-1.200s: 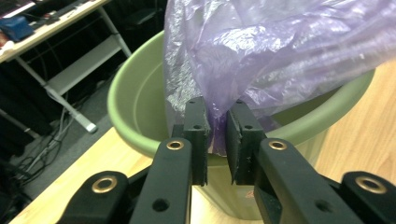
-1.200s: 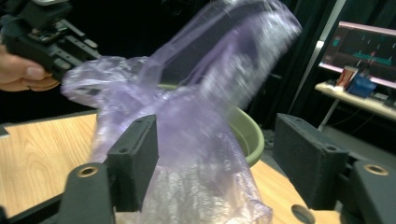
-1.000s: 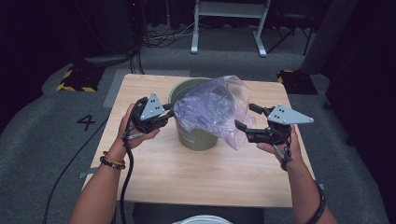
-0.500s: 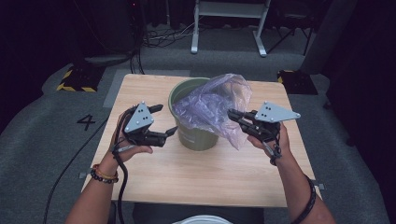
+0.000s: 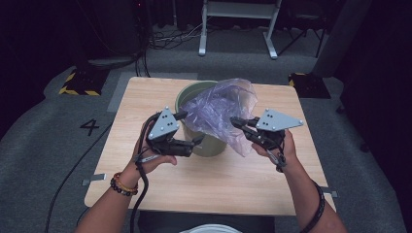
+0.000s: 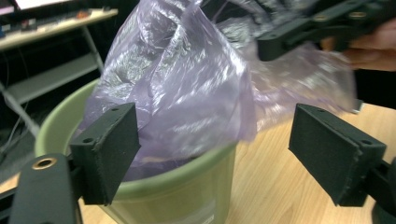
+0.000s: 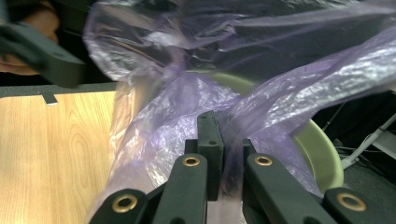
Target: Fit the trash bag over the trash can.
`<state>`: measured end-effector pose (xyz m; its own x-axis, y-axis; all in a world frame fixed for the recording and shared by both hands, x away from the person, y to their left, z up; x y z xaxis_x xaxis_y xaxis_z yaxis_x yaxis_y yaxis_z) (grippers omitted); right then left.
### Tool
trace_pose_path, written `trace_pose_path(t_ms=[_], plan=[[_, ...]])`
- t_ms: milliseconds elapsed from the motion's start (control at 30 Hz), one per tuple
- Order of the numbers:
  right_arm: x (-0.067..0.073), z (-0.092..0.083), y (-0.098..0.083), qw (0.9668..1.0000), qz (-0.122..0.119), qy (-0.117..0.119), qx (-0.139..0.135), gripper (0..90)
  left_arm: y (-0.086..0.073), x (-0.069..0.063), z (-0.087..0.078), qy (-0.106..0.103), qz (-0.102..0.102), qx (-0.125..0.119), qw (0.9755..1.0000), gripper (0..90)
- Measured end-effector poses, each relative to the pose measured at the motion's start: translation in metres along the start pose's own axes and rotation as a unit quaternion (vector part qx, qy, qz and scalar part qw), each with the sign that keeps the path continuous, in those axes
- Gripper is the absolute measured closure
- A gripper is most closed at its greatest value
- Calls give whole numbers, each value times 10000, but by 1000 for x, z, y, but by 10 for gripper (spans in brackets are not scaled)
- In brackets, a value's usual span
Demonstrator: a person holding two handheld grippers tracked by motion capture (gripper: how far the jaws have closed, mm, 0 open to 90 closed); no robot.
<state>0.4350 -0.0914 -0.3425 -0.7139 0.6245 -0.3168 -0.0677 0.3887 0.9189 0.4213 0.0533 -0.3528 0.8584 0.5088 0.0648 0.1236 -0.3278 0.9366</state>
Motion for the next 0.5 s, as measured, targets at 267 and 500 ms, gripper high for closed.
trace_pose_path(t_ms=[267, 500], plan=[[0, -9, 0, 10000, -3, -46, -60, 894, -10, 26, -3, 399, 228, 158, 9988, 819], [-22, -22, -9, 9990, 288, -344, 13, 895, -23, 36, -34, 261, 24, 46, 9996, 839]])
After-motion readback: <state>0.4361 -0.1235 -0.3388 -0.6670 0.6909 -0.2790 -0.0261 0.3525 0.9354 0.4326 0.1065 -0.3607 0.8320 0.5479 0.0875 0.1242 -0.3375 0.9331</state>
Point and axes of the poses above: each handheld gripper's, and its own axes: z roughly forward along the jaws, y roughly out of its top, x roughly to its left, the point moved 10 cm from there along z, roughly forward along the jaws, and after that the axes turned 9 degrees about -y, right-handed, at the moved point
